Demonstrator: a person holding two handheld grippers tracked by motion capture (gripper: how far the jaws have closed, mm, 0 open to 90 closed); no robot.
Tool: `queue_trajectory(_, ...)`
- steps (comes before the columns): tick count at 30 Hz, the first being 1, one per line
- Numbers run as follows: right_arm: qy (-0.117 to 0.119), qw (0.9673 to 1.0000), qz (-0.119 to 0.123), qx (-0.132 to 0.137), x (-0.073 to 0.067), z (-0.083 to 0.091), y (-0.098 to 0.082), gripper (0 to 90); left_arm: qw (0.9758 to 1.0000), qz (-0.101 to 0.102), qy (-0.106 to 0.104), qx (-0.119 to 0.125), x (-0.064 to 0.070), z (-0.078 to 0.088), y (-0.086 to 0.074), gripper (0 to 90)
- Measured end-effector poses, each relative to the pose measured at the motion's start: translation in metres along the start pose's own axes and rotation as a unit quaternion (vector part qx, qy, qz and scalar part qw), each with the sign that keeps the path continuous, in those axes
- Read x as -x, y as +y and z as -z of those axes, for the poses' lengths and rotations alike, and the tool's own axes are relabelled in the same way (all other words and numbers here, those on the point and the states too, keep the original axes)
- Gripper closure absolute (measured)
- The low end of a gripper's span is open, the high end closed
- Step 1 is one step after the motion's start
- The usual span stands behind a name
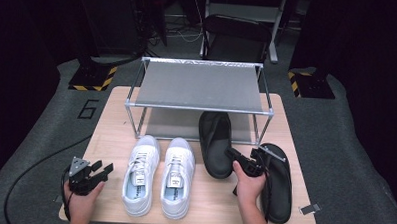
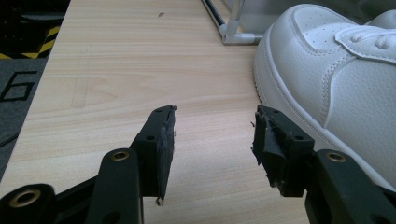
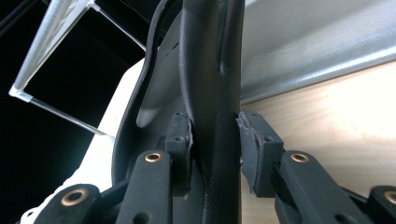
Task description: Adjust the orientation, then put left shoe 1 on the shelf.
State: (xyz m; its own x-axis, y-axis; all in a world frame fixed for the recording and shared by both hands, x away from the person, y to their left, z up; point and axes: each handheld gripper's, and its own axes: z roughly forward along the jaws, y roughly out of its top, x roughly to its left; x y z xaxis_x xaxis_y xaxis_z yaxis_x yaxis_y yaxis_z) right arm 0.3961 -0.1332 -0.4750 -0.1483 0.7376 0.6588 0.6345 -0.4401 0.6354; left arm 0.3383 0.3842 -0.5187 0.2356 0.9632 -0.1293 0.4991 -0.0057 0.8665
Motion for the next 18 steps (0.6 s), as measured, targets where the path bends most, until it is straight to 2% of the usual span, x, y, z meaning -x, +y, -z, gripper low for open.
queue_trajectory(3, 0.002, 1.0, 0.004, 0.001, -0.002, -0.005, 0.001, 66.3, 1.0, 0.002, -0.002, -0.004, -0.001, 0.001, 0.0, 48.1)
queue_trajectory(4, 0.0, 1.0, -0.007, -0.002, -0.004, -0.008, 0.002, 66.3, 1.0, 0.002, -0.002, -0.006, -0.002, 0.002, 0.0, 48.1)
queue_trajectory(5, 0.005, 1.0, -0.005, -0.001, -0.005, -0.01, 0.003, 66.3, 1.0, 0.005, 0.0, 0.0, -0.002, 0.002, 0.0, 48.1)
queue_trajectory(6, 0.007, 0.9999, -0.012, 0.001, -0.006, -0.016, 0.004, 66.3, 1.0, 0.004, -0.003, -0.004, -0.003, 0.003, 0.0, 48.1)
queue_trajectory(10, 0.001, 0.9999, -0.016, 0.0, -0.011, -0.025, 0.006, 66.3, 1.0, 0.003, 0.0, 0.004, -0.002, 0.008, 0.0, 48.1)
queue_trajectory(11, 0.008, 0.9999, -0.011, 0.005, -0.012, -0.029, 0.006, 66.3, 1.0, 0.002, 0.001, 0.004, -0.002, 0.009, 0.0, 48.1)
queue_trajectory(13, 0.007, 0.9999, -0.009, 0.005, -0.015, -0.034, 0.007, 66.3, 1.0, 0.006, 0.003, 0.005, -0.003, 0.01, -0.001, 48.1)
queue_trajectory(17, 0.004, 0.9999, -0.015, 0.0, -0.02, -0.046, 0.007, 66.3, 0.9999, 0.01, 0.005, 0.007, -0.004, 0.009, -0.002, 48.1)
queue_trajectory(18, 0.005, 0.9999, -0.017, -0.001, -0.02, -0.048, 0.007, 66.3, 1.0, 0.009, 0.004, 0.001, -0.004, 0.01, -0.002, 48.1)
